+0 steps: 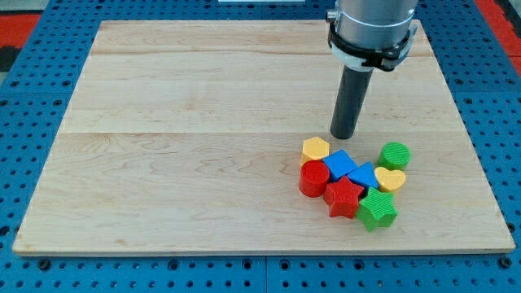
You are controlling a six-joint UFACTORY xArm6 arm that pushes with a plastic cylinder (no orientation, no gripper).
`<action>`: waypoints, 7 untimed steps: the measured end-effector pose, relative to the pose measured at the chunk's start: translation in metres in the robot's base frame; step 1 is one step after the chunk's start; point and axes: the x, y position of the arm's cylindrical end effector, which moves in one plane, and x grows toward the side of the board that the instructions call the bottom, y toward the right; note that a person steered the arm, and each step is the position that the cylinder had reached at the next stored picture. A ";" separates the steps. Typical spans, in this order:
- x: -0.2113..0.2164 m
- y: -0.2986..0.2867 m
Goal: Push the green circle above the blue triangle
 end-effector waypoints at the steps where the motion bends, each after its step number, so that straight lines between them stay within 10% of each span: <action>1: 0.000 0.048; 7: 0.016 0.145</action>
